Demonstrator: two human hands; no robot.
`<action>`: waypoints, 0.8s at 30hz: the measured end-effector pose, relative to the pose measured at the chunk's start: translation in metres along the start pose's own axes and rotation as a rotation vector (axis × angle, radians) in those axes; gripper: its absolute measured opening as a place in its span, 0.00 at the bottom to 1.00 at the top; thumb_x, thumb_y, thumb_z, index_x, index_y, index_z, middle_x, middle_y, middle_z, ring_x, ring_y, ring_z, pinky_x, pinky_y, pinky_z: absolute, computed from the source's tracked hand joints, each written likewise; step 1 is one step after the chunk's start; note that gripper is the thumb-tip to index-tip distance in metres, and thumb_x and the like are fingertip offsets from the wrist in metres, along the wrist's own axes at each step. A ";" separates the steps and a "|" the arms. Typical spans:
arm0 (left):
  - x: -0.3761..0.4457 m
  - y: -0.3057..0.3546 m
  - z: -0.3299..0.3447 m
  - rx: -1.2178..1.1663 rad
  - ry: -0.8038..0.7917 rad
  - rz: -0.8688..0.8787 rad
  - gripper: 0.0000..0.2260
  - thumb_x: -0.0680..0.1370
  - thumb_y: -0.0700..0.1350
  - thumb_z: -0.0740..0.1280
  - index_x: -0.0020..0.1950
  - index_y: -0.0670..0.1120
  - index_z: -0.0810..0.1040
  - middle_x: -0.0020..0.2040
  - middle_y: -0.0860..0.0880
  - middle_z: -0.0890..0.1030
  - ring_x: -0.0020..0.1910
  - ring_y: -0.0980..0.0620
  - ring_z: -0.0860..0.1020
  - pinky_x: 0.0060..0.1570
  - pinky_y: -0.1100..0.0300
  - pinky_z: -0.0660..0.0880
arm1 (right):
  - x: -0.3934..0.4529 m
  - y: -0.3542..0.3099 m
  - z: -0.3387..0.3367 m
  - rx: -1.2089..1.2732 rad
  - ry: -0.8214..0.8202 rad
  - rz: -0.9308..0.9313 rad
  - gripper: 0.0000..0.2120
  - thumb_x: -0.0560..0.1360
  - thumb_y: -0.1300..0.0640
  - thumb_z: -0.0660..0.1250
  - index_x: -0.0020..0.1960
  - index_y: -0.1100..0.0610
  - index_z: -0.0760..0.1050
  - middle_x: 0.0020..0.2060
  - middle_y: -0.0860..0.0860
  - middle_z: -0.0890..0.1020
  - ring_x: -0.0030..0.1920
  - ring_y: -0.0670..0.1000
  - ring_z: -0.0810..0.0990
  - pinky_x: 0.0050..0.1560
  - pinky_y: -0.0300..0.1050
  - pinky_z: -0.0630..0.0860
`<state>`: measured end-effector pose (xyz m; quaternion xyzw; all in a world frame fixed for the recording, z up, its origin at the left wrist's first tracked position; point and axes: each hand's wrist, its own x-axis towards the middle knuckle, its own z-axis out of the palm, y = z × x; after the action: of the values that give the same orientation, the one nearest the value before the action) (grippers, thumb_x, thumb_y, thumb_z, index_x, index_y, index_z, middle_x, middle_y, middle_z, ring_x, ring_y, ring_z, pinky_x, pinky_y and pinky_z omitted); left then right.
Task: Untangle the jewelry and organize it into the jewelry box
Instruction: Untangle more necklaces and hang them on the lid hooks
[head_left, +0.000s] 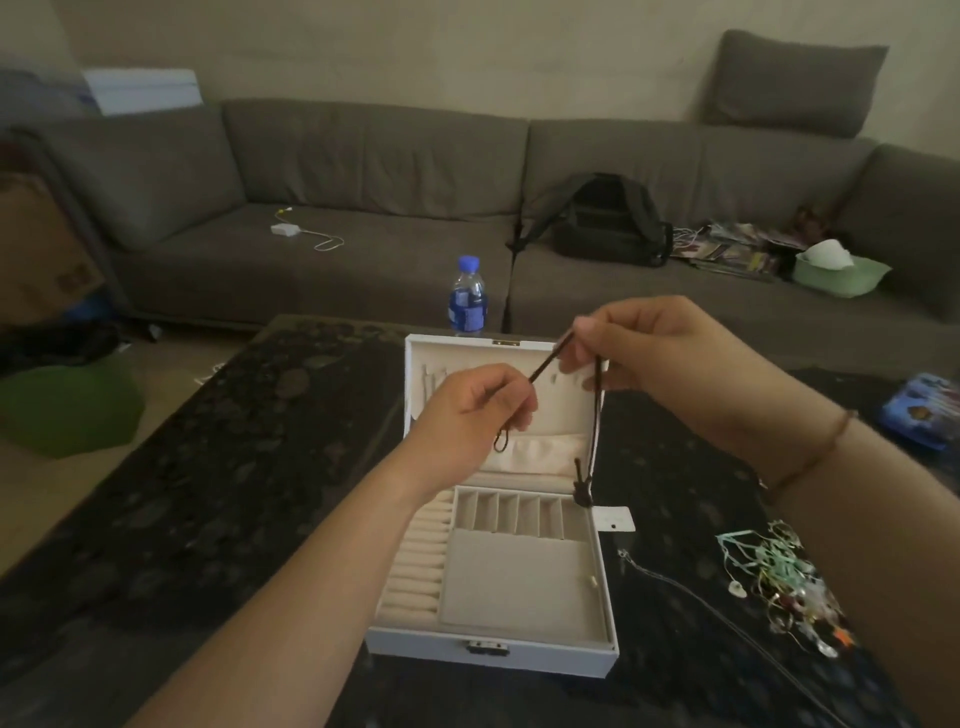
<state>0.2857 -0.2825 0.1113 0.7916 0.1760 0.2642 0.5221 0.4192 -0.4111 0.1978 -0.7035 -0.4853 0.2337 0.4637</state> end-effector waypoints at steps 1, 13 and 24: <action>0.005 -0.010 -0.001 0.016 0.005 -0.012 0.11 0.84 0.43 0.60 0.46 0.46 0.80 0.40 0.52 0.80 0.43 0.56 0.78 0.52 0.63 0.75 | 0.010 -0.003 0.003 0.012 0.022 0.015 0.15 0.80 0.51 0.63 0.38 0.55 0.80 0.44 0.53 0.86 0.50 0.52 0.84 0.58 0.55 0.79; 0.049 -0.100 0.003 0.462 0.093 0.141 0.09 0.81 0.48 0.66 0.42 0.48 0.80 0.37 0.55 0.77 0.40 0.57 0.76 0.44 0.60 0.75 | 0.106 0.009 0.013 -0.322 0.071 0.077 0.17 0.80 0.50 0.64 0.41 0.59 0.81 0.26 0.50 0.79 0.24 0.43 0.74 0.30 0.36 0.73; 0.048 -0.103 0.025 0.773 0.190 0.073 0.13 0.82 0.56 0.63 0.44 0.52 0.82 0.28 0.57 0.72 0.28 0.59 0.72 0.35 0.61 0.75 | 0.114 0.022 0.017 -0.245 0.025 0.117 0.15 0.80 0.53 0.64 0.45 0.64 0.81 0.36 0.58 0.85 0.33 0.50 0.84 0.38 0.41 0.83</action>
<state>0.3384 -0.2338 0.0198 0.9075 0.2819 0.2688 0.1573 0.4639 -0.3035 0.1840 -0.7849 -0.4623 0.1907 0.3659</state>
